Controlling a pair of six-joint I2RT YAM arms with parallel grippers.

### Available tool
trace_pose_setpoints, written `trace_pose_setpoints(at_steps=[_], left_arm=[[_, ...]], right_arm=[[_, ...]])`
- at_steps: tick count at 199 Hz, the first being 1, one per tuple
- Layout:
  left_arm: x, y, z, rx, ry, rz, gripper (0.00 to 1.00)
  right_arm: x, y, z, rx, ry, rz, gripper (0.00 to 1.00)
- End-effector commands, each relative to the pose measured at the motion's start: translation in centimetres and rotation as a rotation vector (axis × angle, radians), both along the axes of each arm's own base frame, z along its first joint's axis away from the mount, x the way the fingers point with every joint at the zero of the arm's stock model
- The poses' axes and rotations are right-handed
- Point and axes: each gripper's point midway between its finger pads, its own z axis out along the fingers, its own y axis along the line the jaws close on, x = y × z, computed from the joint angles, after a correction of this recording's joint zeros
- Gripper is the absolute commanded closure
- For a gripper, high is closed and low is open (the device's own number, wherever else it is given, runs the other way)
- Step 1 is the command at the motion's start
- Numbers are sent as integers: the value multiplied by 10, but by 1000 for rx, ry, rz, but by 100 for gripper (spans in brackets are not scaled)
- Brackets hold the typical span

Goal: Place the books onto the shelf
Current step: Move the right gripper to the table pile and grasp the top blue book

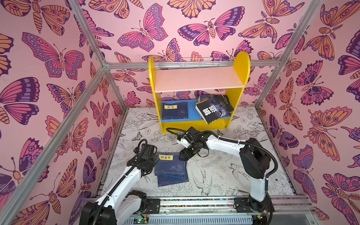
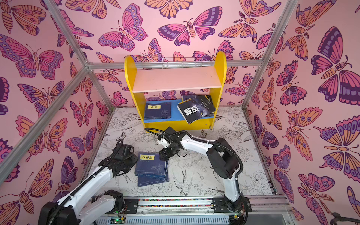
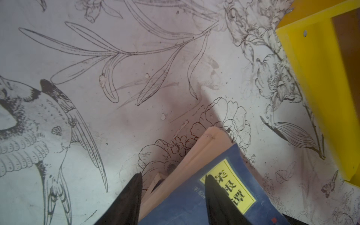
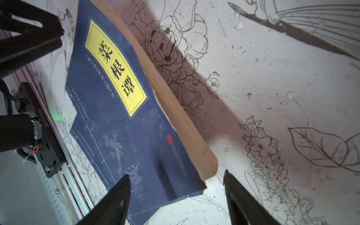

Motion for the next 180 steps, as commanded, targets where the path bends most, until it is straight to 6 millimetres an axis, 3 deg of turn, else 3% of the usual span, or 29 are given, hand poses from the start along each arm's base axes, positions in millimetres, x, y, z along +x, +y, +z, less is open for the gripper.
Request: trace_pose_setpoints(at_steps=[1,36,78,139,180], left_arm=[[-3,-1,-8,9,15,-16,46],[0,-3,-19,13,37,-29,47],[6,-9,-26,5,53,-60,51],[16,-21,-31,-36,39,-110,68],[27,-33,-29,-64,20,-175,70]], right_arm=[[-12,-4,-9,-55,60,66,25],[-11,-4,-24,-78,124,72,25],[-9,2,-27,-30,169,82,32],[-12,36,17,220,185,128,54],[-2,39,26,253,151,92,60]])
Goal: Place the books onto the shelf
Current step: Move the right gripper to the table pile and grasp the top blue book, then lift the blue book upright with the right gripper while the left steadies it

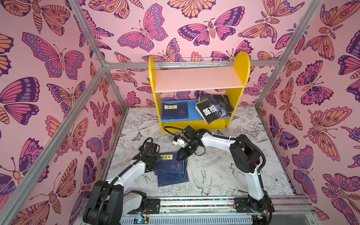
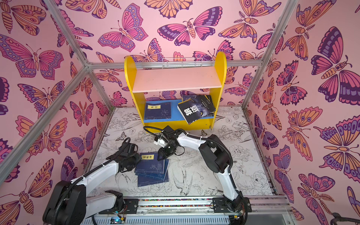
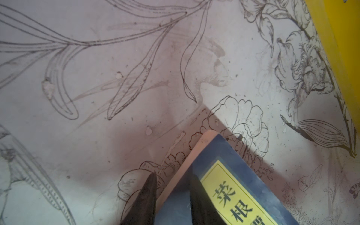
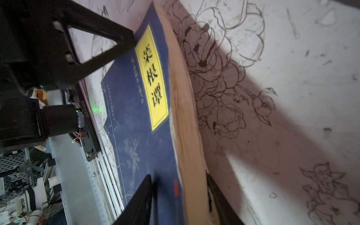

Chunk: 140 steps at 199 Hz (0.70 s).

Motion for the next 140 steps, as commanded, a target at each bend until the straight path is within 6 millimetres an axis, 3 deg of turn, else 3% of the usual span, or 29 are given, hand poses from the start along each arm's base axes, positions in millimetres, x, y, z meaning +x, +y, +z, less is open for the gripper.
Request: trace_pose_setpoints(at_steps=[1,14,34,45,69,82,94,120,140], left_arm=[[6,-17,3,-52,-17,-79,70],[9,-20,6,-63,-39,-95,70],[13,-22,14,-74,-78,-105,68],[16,-22,22,-80,-114,-104,66],[26,-16,52,-75,-217,-109,55],[32,-13,75,-95,-286,-127,41],[38,-15,98,-126,-357,-161,36],[47,-44,146,-239,-519,-348,31],[45,-72,172,-345,-597,-512,29]], right_arm=[[7,9,31,108,-36,-5,60],[14,9,34,121,-50,-43,66],[30,3,44,156,-63,-104,91],[40,-3,52,192,-47,-147,98],[53,-19,83,330,-23,-202,100],[52,-29,104,414,-9,-200,100],[51,-39,123,473,-8,-197,100],[42,-54,158,571,-20,-165,100],[34,-57,177,619,-18,-124,100]])
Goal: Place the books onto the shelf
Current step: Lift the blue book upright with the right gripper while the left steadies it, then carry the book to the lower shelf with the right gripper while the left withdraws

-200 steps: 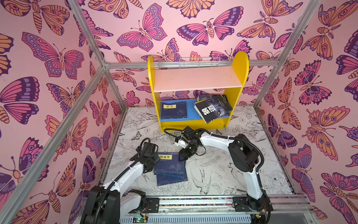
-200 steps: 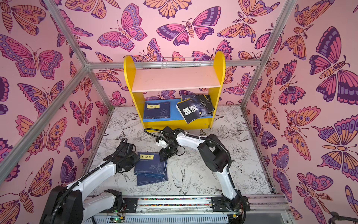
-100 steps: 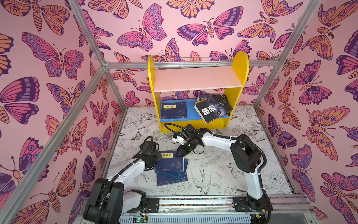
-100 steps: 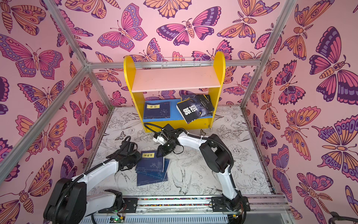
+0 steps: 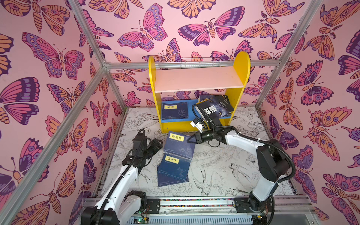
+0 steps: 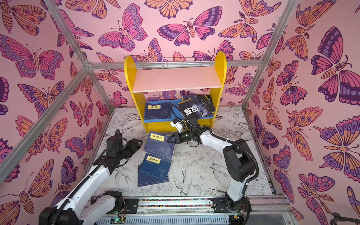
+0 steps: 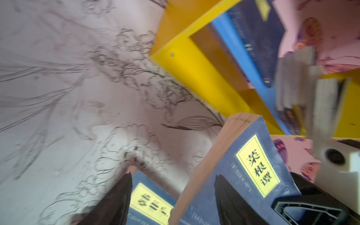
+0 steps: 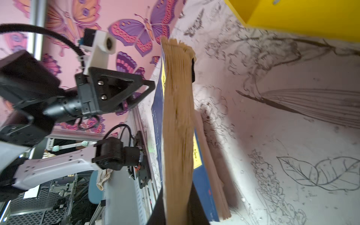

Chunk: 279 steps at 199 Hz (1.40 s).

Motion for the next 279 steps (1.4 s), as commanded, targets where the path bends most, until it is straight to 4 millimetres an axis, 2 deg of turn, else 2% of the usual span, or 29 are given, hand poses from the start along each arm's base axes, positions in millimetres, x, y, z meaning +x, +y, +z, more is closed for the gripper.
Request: trace_pose_setpoints(at_steps=[1,22,43,58,77,93,108,125,135,152,165,215,242,279], left_arm=[[-4,-41,41,-95,-150,-274,29],[-10,-56,52,-148,-186,-377,28],[-17,-66,61,-192,-225,-438,35],[-22,-74,69,-224,-253,-480,52],[-28,-82,76,-252,-275,-531,78],[-27,-85,78,-254,-279,-531,92],[-20,-83,76,-254,-276,-490,100],[-8,-74,74,-263,-269,-391,100],[-1,-69,77,-283,-287,-333,100],[10,-62,86,-319,-326,-250,100],[17,-58,97,-345,-365,-209,100],[36,-49,135,-421,-483,-126,100],[42,-49,143,-447,-509,-108,100],[40,-55,146,-451,-526,-120,100]], right_arm=[[-20,6,50,155,-59,121,100],[-25,6,66,202,-67,145,100],[-22,8,74,219,-74,141,100],[-18,9,73,209,-66,126,99],[-9,10,70,192,-64,91,93],[6,7,68,170,-64,17,87],[27,-2,66,155,-61,-92,77],[50,-20,65,160,-64,-232,64],[57,-28,67,176,-66,-286,56],[56,-36,69,190,-68,-325,46],[51,-37,71,208,-60,-325,42],[39,-38,80,336,12,-318,41],[40,-37,78,380,54,-322,41],[36,-26,78,396,79,-283,44]])
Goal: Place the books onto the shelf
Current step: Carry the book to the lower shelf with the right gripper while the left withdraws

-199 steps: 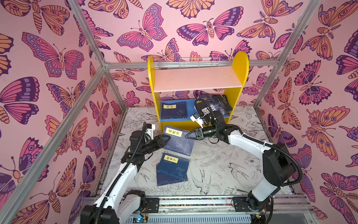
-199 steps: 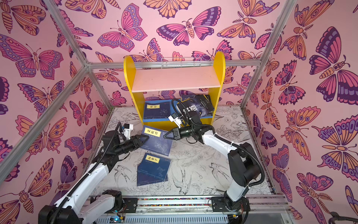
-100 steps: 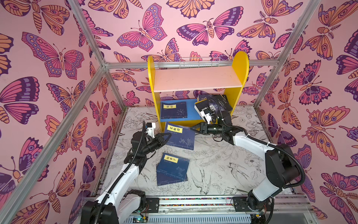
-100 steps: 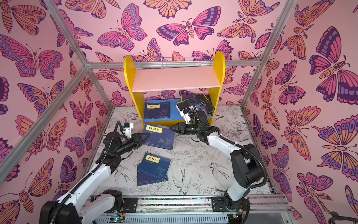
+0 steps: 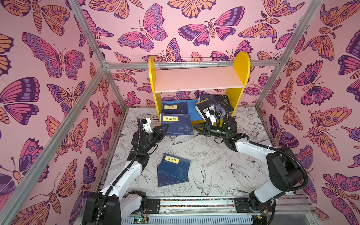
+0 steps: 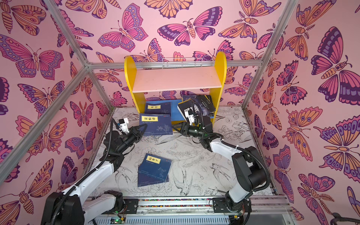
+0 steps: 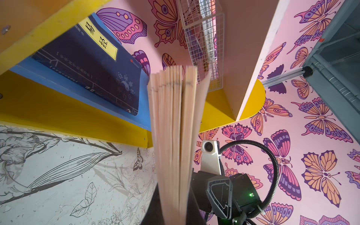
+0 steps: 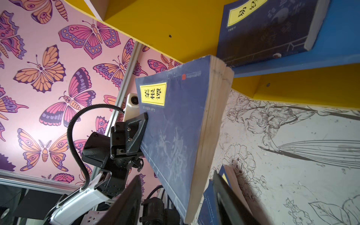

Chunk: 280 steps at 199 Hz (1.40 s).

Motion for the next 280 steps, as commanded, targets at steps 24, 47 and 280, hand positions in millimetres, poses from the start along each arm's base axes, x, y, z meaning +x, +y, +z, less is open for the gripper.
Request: trace_pose_setpoints(at_steps=[24,47,280], left_arm=[[-2,0,45,-59,-166,23,100],[-3,0,52,-61,-192,27,100],[-72,125,-111,331,546,562,6]], right_arm=[[-8,17,13,53,-16,65,45],[-7,19,13,59,-15,70,49],[20,9,52,-126,-201,-98,100]])
